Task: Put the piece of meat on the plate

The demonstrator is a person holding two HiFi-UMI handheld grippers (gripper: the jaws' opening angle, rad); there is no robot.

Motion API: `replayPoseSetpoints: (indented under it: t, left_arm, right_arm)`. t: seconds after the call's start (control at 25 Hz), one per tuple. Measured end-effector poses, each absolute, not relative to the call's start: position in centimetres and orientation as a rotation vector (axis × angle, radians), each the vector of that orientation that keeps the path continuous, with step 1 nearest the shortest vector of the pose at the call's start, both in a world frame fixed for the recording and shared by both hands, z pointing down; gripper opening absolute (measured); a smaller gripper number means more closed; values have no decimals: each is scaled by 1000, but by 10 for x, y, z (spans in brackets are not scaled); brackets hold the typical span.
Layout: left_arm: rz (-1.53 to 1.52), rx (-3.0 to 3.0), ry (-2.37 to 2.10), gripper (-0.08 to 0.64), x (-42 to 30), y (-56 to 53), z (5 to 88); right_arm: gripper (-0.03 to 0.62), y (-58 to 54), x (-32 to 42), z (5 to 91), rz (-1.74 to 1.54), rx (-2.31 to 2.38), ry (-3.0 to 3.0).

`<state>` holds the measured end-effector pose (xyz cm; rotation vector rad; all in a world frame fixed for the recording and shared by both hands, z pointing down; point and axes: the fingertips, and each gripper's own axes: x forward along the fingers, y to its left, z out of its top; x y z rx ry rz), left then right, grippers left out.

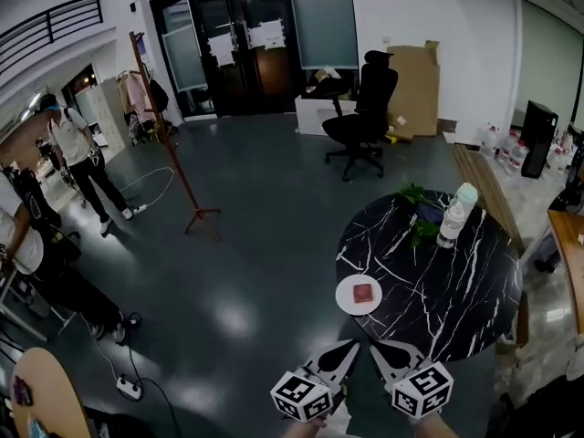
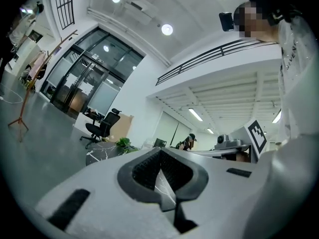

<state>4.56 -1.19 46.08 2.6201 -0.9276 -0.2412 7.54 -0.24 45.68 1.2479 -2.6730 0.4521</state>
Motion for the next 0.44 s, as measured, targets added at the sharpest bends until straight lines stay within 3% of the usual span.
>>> replayPoseSetpoints:
  t: [0.44]
  left_arm:
    - [-272,2653,-968,8,42,19,446]
  right_arm:
    - [11,29,78,451,423,1255,-2693]
